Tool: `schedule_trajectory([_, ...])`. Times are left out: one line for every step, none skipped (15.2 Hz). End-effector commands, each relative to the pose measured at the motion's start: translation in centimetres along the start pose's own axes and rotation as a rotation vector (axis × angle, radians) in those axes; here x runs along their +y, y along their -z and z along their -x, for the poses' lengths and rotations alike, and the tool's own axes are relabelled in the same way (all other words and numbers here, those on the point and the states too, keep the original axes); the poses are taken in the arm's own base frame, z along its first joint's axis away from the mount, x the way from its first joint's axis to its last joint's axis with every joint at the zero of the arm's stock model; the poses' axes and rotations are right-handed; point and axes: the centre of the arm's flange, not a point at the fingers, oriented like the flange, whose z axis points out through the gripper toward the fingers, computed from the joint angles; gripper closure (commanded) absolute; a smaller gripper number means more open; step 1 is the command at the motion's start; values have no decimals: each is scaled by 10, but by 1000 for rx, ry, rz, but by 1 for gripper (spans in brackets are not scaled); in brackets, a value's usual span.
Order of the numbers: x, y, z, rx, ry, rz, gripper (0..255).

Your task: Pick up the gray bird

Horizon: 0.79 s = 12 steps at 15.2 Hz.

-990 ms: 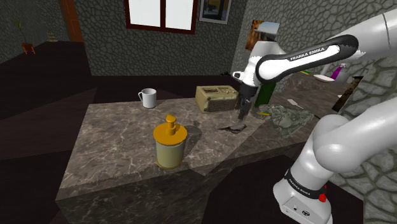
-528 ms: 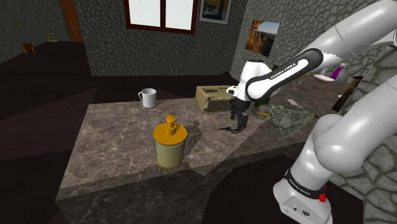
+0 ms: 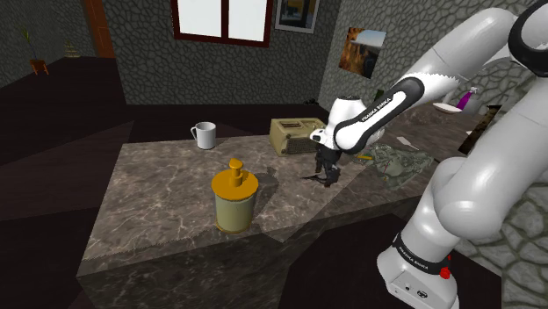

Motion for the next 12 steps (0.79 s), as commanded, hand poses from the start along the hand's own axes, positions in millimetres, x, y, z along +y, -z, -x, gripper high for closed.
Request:
schedule_trajectory([0, -4, 0, 0, 0, 1, 0])
schedule_trajectory([0, -4, 0, 0, 0, 1, 255])
schedule_trajectory([0, -3, 0, 0, 0, 1, 255])
schedule_trajectory([0, -3, -1, 0, 0, 1, 255])
schedule_trajectory([0, -3, -1, 0, 0, 1, 255])
schedule_trajectory([0, -3, -1, 0, 0, 1, 255])
schedule_trajectory([0, -3, -1, 0, 0, 1, 255])
schedule_trajectory([0, -3, -1, 0, 0, 1, 255])
schedule_trajectory([0, -3, -1, 0, 0, 1, 255])
schedule_trajectory([0, -3, -1, 0, 0, 1, 255])
schedule_trajectory([0, -4, 0, 0, 0, 1, 255])
schedule_trajectory([0, 1, 0, 0, 0, 1, 255])
